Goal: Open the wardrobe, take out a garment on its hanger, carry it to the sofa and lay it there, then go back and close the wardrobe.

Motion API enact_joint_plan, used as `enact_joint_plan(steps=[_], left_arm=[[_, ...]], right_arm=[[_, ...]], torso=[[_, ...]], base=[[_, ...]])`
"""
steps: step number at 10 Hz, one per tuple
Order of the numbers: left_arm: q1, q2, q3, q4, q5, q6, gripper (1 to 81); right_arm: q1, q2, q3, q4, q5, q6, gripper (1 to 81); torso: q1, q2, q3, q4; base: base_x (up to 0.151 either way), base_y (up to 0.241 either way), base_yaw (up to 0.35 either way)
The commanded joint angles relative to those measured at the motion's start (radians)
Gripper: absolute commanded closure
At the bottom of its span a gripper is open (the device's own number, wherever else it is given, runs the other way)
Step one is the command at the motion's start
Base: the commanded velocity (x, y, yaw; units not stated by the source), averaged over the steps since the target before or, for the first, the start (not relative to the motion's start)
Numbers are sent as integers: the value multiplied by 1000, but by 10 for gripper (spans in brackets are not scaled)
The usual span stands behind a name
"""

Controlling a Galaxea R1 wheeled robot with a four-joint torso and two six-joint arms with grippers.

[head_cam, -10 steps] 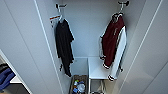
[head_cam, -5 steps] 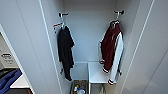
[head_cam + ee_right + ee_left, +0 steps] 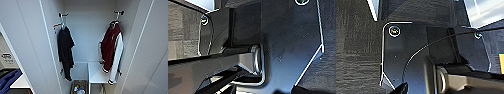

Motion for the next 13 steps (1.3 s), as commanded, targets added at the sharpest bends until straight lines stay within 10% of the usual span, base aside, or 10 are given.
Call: enact_joint_plan(steps=[1,13], left_arm=[[-11,-58,58,19,12,4,10],[-11,-53,58,14,10,2,10]], right_arm=[[28,-113,183,19,-34,-3,10],[25,-71,137,7,-34,-3,10]], torso=[[0,0,0,0],[0,-1,0,0]], base=[[0,0,0],[12,0,0]])
